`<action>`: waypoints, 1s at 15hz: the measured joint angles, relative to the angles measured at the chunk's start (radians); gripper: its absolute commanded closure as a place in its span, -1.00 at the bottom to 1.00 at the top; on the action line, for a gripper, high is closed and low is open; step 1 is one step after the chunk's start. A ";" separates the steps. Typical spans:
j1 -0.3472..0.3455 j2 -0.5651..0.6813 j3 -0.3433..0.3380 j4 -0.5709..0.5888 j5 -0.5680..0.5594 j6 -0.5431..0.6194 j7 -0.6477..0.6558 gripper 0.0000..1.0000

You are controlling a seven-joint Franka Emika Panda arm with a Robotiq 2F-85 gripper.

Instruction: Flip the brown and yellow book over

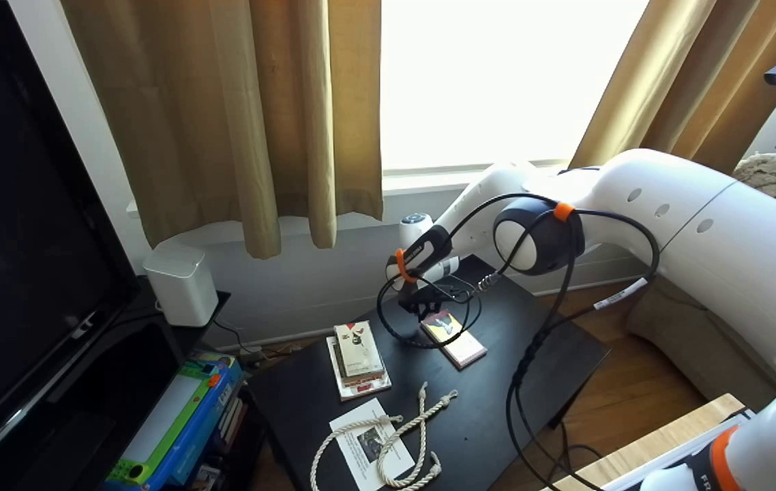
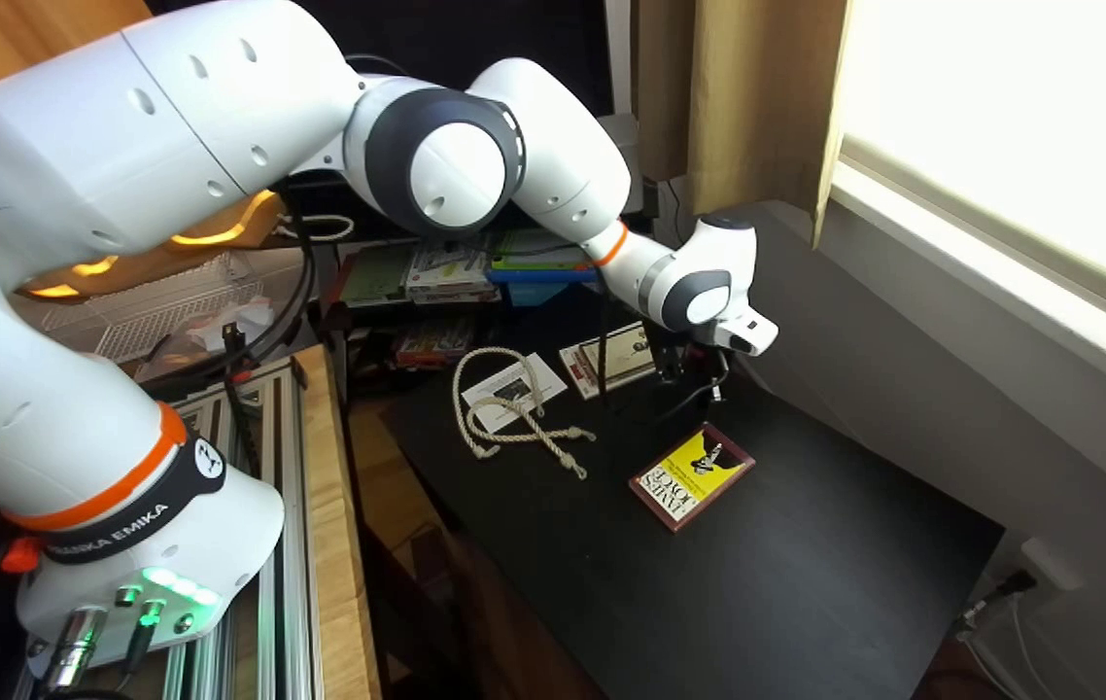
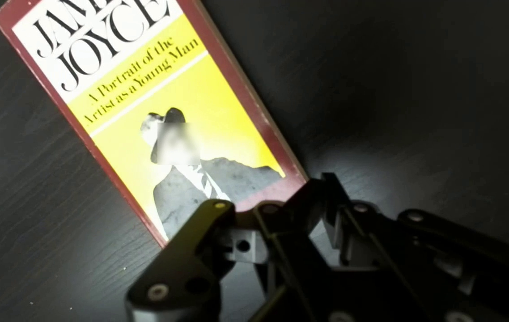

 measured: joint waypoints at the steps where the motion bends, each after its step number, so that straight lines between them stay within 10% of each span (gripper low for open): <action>1: 0.001 -0.002 -0.004 -0.003 -0.002 0.000 0.001 0.11; 8: 0.003 0.006 -0.045 -0.005 -0.001 0.002 0.088 -0.94; 15: 0.002 0.047 -0.047 0.001 -0.001 0.037 0.118 -1.00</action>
